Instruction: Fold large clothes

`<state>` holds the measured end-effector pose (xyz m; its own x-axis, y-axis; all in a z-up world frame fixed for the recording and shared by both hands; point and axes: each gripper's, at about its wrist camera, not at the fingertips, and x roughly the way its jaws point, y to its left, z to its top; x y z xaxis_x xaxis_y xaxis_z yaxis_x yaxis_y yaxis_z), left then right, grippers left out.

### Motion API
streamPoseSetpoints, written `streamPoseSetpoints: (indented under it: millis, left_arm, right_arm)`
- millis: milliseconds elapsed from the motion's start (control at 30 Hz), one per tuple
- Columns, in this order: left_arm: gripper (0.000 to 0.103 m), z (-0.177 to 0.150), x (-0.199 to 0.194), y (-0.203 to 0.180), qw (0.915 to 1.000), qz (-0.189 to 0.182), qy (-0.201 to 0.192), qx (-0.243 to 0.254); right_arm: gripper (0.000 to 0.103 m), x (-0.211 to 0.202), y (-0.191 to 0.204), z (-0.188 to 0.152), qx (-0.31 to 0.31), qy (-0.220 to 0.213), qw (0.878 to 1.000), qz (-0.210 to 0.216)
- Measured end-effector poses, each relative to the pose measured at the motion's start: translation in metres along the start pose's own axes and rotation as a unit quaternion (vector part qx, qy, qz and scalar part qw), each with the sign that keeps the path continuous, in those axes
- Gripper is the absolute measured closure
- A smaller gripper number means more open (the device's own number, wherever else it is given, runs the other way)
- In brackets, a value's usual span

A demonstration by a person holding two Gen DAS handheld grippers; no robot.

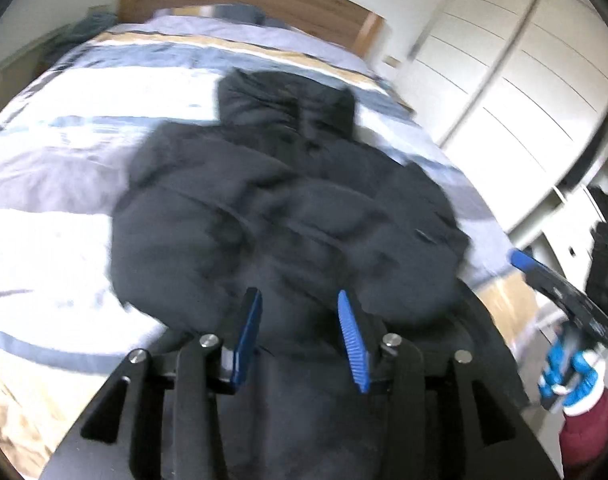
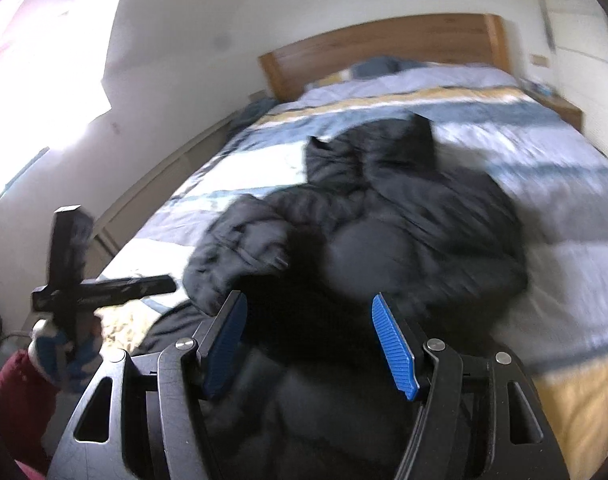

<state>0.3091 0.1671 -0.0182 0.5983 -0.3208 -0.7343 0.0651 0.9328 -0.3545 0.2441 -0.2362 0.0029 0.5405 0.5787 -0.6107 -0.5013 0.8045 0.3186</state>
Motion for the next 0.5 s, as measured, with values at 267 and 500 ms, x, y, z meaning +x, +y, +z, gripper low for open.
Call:
streamPoseSetpoints:
  millis: [267, 500]
  left_arm:
    - [0.065, 0.036, 0.035, 0.061, 0.999, 0.021, -0.01, -0.038]
    - [0.065, 0.005, 0.084, 0.078, 0.9971, 0.025, 0.051, -0.051]
  right_arm:
    - [0.038, 0.084, 0.059, 0.027, -0.066, 0.038, 0.996, 0.054]
    - [0.04, 0.139, 0.035, -0.006, -0.065, 0.11, 0.992, 0.024]
